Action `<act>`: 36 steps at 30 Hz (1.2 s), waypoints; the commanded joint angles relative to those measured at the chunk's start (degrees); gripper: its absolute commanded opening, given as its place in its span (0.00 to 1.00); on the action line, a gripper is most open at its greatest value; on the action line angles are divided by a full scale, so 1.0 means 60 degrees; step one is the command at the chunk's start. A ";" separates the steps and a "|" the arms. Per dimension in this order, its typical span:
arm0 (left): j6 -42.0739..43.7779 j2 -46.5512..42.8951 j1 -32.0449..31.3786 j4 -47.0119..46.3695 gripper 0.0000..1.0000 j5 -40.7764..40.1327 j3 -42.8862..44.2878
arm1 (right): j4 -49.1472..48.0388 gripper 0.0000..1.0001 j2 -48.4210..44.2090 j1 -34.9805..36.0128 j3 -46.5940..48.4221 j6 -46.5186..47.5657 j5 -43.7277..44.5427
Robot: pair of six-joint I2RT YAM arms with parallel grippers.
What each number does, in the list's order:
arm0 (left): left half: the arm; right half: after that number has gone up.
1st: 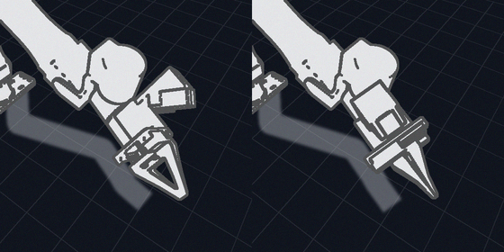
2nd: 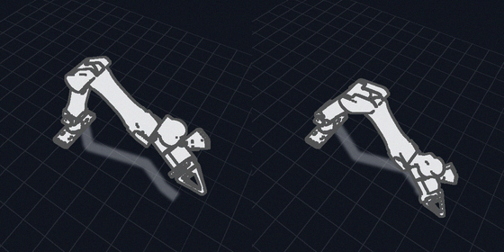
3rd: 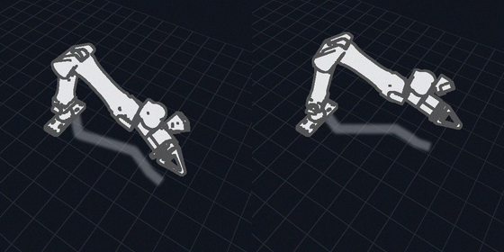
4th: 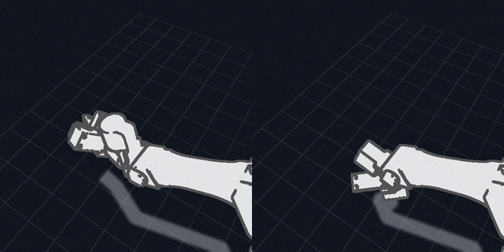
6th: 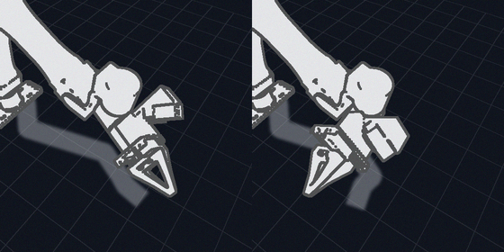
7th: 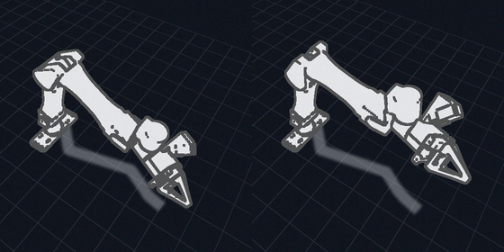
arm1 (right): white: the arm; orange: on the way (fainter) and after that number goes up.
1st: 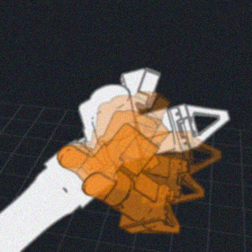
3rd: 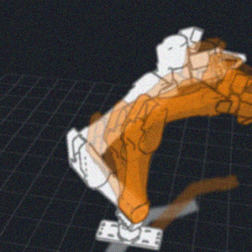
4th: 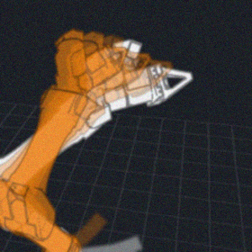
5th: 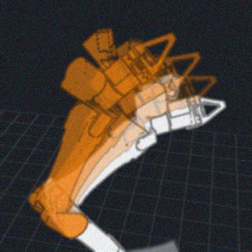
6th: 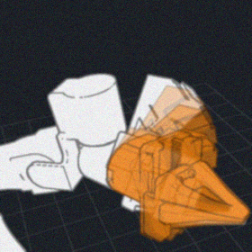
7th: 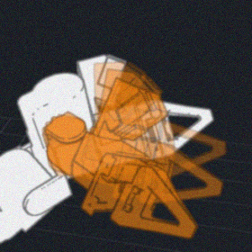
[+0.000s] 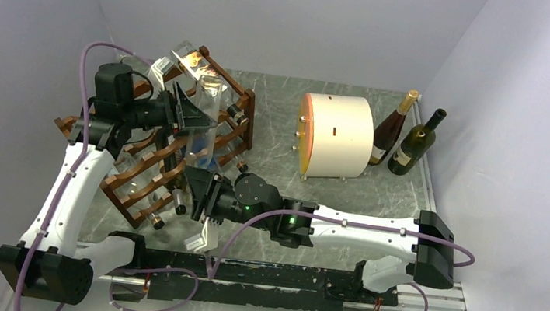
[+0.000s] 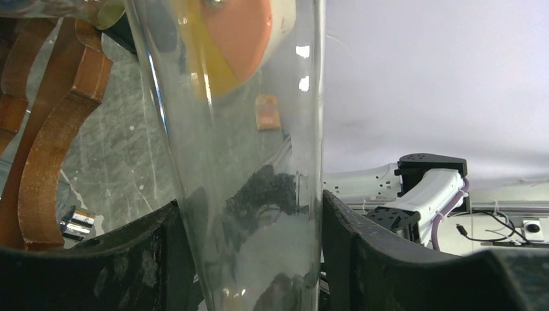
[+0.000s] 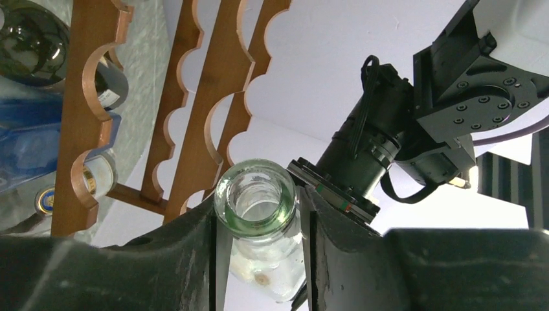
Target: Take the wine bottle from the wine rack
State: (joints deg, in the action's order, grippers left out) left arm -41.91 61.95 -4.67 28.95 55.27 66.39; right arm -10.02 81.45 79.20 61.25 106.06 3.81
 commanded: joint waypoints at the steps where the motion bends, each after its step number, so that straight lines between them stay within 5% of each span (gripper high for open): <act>1: 0.0181 -0.0261 -0.0076 -0.0052 0.07 0.0386 0.0452 | -0.0425 0.33 0.0009 0.0031 0.0472 0.0183 -0.0275; 7: 0.0022 -0.0414 -0.0074 -0.0025 0.09 0.0087 0.0426 | -0.0915 0.00 0.0167 0.0043 0.0602 0.0421 -0.0221; 10: -0.0029 -0.0500 -0.0072 -0.0006 0.19 -0.0048 0.0459 | -0.1502 0.00 0.0254 0.0042 0.0574 0.0618 -0.0137; 14: -0.0042 -0.0566 -0.0072 0.0022 0.39 -0.0148 0.0463 | -0.2414 0.00 0.0265 0.0041 0.0558 0.0765 -0.0242; 21: -0.0079 -0.0626 -0.0072 0.0029 0.88 -0.0177 0.0412 | -0.3124 0.00 0.0432 0.0038 0.0752 0.0979 -0.0523; 26: 0.0081 -0.0638 -0.0072 0.0317 1.00 -0.0369 0.0526 | -0.2899 0.00 0.0429 0.0042 0.0902 0.1015 -0.0488; 36: 0.0511 -0.0808 -0.0072 0.1194 1.00 -0.1789 0.1481 | -0.2644 0.00 -0.0080 0.0042 0.0586 0.0644 -0.0185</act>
State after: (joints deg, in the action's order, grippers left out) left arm -40.45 58.65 -4.73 33.67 48.53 71.35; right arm -20.78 84.38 79.46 63.77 109.25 1.21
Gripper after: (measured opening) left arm 0.996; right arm 0.357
